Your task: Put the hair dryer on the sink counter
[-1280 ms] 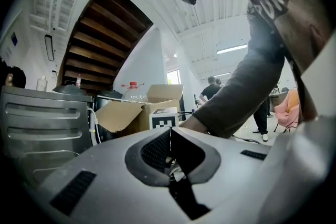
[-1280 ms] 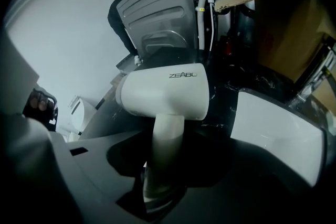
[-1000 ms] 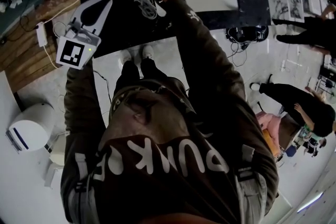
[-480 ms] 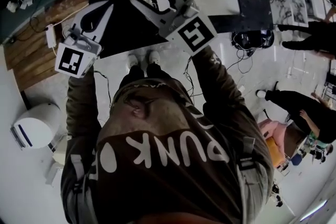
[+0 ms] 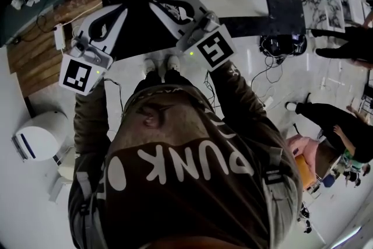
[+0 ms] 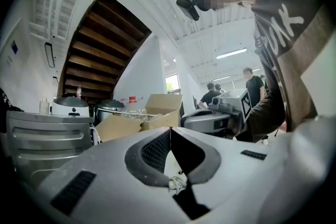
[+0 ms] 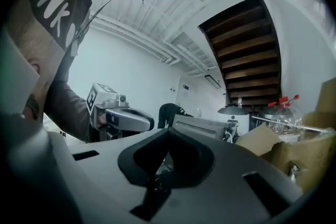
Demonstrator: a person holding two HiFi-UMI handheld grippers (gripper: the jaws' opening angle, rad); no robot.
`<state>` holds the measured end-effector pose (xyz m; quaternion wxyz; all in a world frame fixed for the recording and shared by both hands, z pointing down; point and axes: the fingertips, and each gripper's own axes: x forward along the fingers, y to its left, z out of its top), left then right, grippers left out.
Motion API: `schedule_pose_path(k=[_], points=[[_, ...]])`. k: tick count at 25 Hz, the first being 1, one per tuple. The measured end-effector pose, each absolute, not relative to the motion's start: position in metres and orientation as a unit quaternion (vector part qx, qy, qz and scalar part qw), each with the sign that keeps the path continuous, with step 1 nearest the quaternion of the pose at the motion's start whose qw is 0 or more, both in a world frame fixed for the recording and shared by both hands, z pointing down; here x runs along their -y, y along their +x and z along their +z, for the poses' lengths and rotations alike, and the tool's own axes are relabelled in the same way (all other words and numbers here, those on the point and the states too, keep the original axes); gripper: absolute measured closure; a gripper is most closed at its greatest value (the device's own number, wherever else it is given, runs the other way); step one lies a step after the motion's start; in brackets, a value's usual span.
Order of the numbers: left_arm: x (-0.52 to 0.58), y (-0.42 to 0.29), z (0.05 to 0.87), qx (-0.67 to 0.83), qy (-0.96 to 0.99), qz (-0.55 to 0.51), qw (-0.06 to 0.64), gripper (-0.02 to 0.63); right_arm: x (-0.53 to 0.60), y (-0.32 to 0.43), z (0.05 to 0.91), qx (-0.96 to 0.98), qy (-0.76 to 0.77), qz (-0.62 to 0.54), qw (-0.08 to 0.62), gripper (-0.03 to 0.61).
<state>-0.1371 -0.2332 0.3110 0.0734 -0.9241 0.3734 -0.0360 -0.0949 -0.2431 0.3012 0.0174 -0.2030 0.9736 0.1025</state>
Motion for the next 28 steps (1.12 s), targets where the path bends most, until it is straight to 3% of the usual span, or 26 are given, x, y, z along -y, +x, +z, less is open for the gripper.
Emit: schedule_pose_path(k=[28], points=[[0.238, -0.129, 0.308, -0.367, -0.926, -0.037, 0.079, 0.608, 0.248, -0.09, 0.302, -0.975, -0.201, 0.091, 0.014, 0.571]])
